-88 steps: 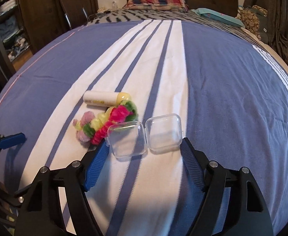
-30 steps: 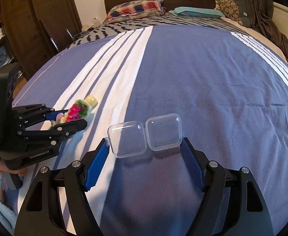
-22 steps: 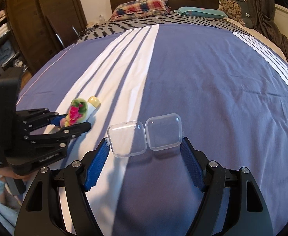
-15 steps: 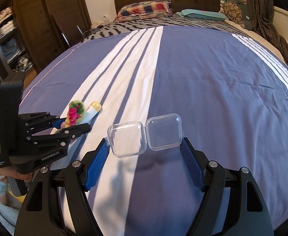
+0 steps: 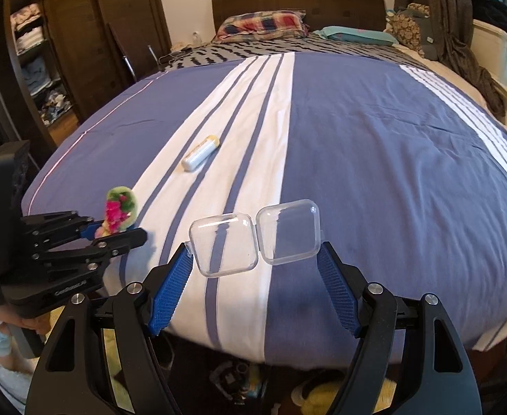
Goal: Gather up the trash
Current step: 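Lower the flower and clear box into the floor bin and open both tools, then move the left tool over the bed to the white tube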
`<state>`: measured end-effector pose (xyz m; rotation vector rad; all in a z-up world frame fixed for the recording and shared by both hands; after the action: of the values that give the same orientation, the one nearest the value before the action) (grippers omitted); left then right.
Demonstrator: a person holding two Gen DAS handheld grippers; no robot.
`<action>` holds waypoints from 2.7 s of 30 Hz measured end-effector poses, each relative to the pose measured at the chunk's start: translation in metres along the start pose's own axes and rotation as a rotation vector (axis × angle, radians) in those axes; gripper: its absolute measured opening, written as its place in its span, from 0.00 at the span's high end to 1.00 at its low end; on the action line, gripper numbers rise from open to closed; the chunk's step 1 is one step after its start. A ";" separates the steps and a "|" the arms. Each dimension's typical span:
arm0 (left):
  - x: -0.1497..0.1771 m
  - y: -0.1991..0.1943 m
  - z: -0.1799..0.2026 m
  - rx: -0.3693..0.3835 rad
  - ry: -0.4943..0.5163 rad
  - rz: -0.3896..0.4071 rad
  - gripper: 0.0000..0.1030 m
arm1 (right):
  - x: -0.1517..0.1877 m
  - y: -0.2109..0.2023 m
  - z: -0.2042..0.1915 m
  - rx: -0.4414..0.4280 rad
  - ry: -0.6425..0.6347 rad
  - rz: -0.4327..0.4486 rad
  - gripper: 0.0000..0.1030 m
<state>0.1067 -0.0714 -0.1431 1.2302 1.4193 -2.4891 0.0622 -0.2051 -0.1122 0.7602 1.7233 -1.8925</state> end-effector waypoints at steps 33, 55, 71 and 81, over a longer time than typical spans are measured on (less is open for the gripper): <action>0.209 0.073 0.008 0.100 -0.293 -0.348 0.67 | 0.179 0.075 -0.053 -0.119 -0.047 -0.442 0.25; 0.098 -0.003 0.010 -0.072 -0.150 -0.108 0.08 | 0.099 0.019 -0.006 0.007 0.005 -0.145 0.04; -0.020 0.010 -0.043 -0.142 -0.128 0.016 0.08 | 0.016 0.022 0.040 0.109 0.073 -0.003 0.04; -0.087 0.065 -0.063 -0.101 -0.106 0.028 0.28 | -0.001 0.048 0.037 0.084 0.062 -0.020 0.04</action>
<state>0.2303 -0.0923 -0.1510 1.0755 1.4707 -2.3930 0.0913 -0.2464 -0.1447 0.8447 1.7032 -1.9850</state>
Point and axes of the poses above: each gripper's, at about its wrist camera, not at the fingertips, and y roughly the way its jaws point, z to its right, x to its underside, the point moved 3 cm from there along y, roughly the way its jaws point, and after that the axes turned 14 degrees about x, right-handed, at the moved point
